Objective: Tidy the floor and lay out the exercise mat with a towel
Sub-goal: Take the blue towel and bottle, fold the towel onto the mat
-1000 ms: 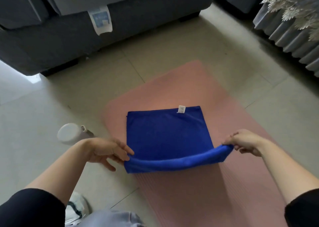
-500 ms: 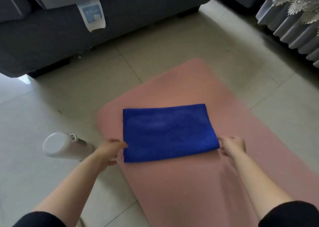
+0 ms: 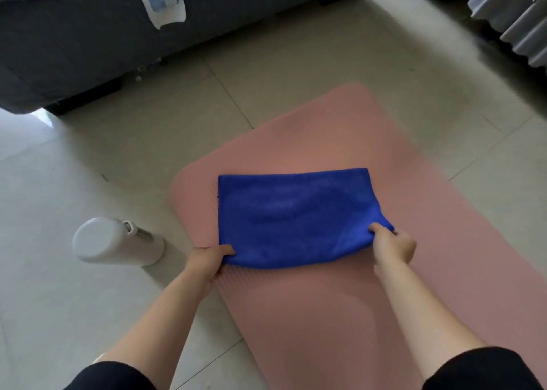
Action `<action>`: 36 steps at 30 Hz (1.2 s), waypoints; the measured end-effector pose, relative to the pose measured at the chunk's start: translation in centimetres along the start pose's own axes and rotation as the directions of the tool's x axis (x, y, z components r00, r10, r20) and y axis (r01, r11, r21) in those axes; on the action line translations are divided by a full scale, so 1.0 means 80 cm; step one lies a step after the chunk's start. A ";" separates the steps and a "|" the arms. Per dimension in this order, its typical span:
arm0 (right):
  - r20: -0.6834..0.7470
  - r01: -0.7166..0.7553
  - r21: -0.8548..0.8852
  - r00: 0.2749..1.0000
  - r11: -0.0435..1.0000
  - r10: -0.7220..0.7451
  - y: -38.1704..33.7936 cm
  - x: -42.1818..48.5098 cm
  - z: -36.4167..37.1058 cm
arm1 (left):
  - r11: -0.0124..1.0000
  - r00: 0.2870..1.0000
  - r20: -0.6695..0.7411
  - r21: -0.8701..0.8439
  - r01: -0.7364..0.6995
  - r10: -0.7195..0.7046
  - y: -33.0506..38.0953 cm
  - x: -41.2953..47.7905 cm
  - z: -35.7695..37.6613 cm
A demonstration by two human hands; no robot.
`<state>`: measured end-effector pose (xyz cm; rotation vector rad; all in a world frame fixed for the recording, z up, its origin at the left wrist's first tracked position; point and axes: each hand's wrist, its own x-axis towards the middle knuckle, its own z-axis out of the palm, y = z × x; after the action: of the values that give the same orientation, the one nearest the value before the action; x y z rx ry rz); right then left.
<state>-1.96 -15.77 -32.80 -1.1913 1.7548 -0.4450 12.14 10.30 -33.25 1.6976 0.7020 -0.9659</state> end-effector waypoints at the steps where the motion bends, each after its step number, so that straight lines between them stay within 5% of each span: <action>1: -0.013 0.164 -0.105 0.986 0.981 -0.166 -0.009 -0.011 0.005 | 1.000 1.000 0.008 -0.002 0.007 -0.007 0.001 -0.001 0.000; 4: 0.138 0.524 -0.186 0.852 0.831 -0.506 -0.028 -0.055 0.030 | 0.999 0.999 0.046 -0.021 0.023 -0.022 0.003 -0.005 0.000; 8: 0.437 0.752 -0.026 0.601 0.659 -0.669 -0.020 -0.134 0.070 | 0.990 0.994 0.094 -0.127 0.065 -0.053 0.004 -0.009 0.000; 13: 0.869 0.849 -0.058 0.301 0.525 -0.392 0.035 -0.187 0.089 | 0.974 0.992 0.124 -0.224 0.036 -0.008 0.007 -0.015 0.000; 16: 0.923 0.926 -0.076 0.206 0.370 -0.326 0.059 -0.179 0.074 | 0.967 0.988 0.157 -0.251 0.042 -0.002 0.008 -0.016 -0.002; 19: 0.882 0.958 -0.107 0.215 0.266 -0.419 0.066 -0.156 0.054 | 0.991 0.988 0.125 -0.113 -0.074 0.088 0.002 -0.014 0.001; 23: 0.789 0.923 -0.335 0.384 0.187 -0.480 0.059 -0.125 0.033 | 0.961 0.953 0.200 -0.203 -0.186 0.227 0.009 -0.026 0.001; 27: 0.655 0.767 -0.531 0.641 0.360 -0.399 0.042 -0.105 0.017 | 0.935 0.897 0.360 -0.328 -0.135 0.255 0.033 -0.043 -0.008; 29: 0.632 0.722 -0.564 0.690 0.401 -0.353 0.025 -0.108 0.026 | 0.914 0.877 0.417 -0.402 -0.058 0.239 0.040 -0.054 -0.023; 31: 0.701 0.734 -0.441 0.641 0.516 -0.313 0.009 -0.122 0.049 | 0.903 0.847 0.496 -0.427 0.047 0.191 0.042 -0.062 -0.043; 34: 0.805 0.728 0.015 0.398 0.685 -0.441 -0.012 -0.167 0.068 | 0.930 0.830 0.542 -0.355 0.090 0.127 0.033 -0.070 -0.079; 36: 0.884 0.709 0.006 0.326 0.705 -0.336 -0.028 -0.194 0.070 | 0.941 0.844 0.527 -0.327 0.090 0.103 0.020 -0.071 -0.114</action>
<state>5.34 -2.27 -26.33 -1.8856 0.5129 0.1736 13.03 18.44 -26.11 1.0460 0.4474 -1.1736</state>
